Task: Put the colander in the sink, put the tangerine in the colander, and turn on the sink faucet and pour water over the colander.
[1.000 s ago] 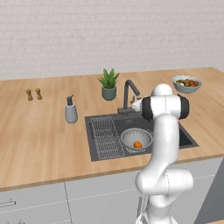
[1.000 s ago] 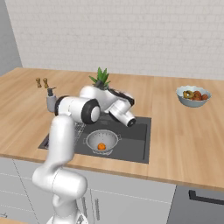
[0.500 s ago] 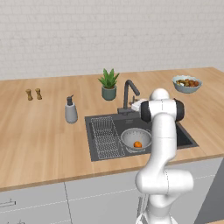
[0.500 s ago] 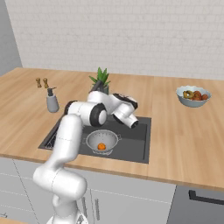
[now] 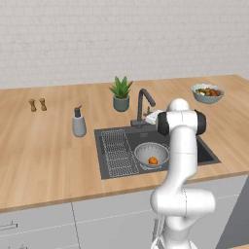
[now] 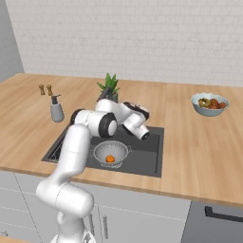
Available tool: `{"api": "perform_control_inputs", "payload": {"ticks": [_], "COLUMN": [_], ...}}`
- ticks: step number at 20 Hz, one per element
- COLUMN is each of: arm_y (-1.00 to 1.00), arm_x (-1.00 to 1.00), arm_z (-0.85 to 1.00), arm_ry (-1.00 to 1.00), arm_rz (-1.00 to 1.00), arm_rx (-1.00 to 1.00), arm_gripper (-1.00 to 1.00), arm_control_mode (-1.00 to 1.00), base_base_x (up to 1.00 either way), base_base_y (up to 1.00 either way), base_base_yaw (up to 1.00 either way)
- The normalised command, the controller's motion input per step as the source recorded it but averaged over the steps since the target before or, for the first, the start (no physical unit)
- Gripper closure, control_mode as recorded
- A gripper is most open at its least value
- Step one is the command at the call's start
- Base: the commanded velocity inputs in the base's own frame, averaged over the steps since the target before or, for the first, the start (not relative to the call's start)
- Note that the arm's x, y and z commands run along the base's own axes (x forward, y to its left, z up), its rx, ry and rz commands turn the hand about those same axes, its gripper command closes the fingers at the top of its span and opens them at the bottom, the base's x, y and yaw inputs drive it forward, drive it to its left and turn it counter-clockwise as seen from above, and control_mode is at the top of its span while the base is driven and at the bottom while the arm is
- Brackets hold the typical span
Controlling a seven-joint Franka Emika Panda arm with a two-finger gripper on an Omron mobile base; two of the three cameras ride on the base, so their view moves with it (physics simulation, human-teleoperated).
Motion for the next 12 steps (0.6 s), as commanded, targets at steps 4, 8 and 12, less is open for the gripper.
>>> {"api": "perform_control_inputs", "payload": {"ticks": [4,8,12], "arm_y": [-0.26,-0.90,-1.00], "arm_x": [-0.13,-0.11,0.00], "arm_z": [0.19,0.39,0.34], "arm_ry": [0.02,0.12,0.24], "arm_rz": [-0.23,-0.26,-0.22], "arm_rx": [0.00,0.06,0.11], "arm_gripper": [1.00,1.00,1.00], "arm_control_mode": [-1.00,-1.00,-1.00], "base_base_x": [0.00,0.00,0.00], "base_base_y": [0.00,0.00,0.00], "base_base_yaw": [0.00,0.00,0.00]}}
